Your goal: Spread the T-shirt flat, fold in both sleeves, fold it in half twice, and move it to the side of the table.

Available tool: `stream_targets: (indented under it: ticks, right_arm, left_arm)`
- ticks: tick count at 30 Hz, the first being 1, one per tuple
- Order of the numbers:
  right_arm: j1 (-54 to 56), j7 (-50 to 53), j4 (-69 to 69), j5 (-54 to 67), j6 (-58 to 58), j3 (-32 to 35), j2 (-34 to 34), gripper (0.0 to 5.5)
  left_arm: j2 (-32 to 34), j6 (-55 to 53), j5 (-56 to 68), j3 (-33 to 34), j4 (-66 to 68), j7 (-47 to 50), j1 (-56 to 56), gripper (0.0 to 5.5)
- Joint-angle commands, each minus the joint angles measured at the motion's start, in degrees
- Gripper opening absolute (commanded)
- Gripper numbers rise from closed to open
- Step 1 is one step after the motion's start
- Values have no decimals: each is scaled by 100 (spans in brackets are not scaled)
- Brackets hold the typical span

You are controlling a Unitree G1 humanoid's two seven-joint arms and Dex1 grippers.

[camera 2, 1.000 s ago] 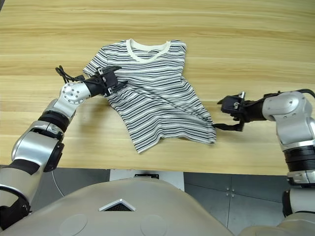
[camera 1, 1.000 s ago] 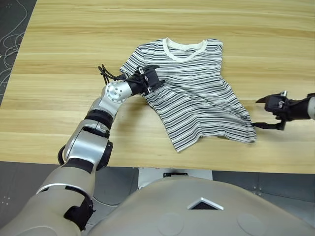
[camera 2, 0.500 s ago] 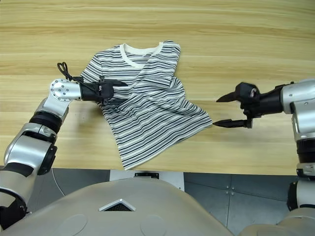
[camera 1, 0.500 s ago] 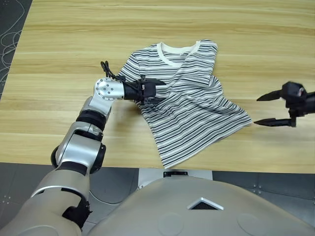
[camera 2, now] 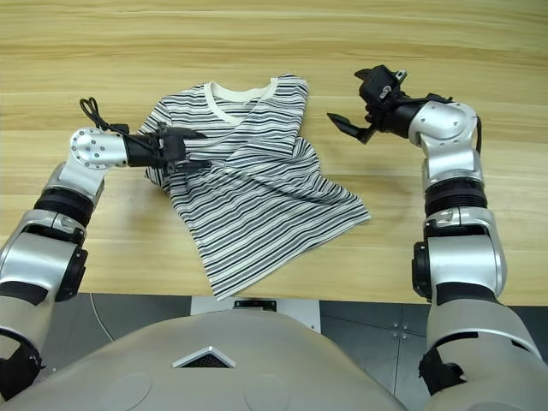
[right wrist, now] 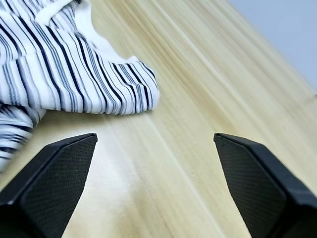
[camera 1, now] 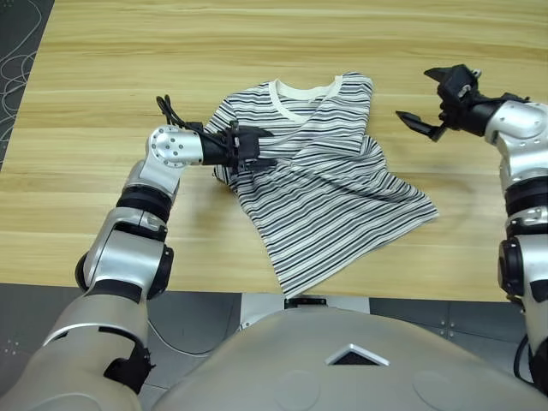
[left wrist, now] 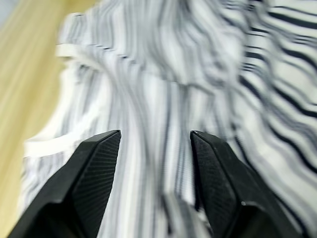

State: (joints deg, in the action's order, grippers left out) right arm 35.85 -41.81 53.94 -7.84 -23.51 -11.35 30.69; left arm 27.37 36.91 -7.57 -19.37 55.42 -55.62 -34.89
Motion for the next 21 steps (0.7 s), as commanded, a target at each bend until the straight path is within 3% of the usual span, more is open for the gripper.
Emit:
stream_targets:
  ticks: [1, 8, 15, 21]
  right_arm:
    - [520, 1539, 706, -1419, -926, -808, -138, 437]
    - [926, 3050, 1490, -2857, -1350, -1827, -505, 437]
    - [1000, 3209, 1733, -2848, -1467, -1848, -842, 437]
    - [1076, 3167, 1778, -2728, -1506, -1785, -1114, 437]
  left_arm:
    - [-70, -15, -10, 137, 38, 55, -232, 262]
    - [-256, 12, -129, 155, 253, 131, -256, 262]
    - [-900, -344, -636, -7, 1372, 1068, -504, 262]
    - [-1007, -797, -975, -113, 2027, 1815, -366, 262]
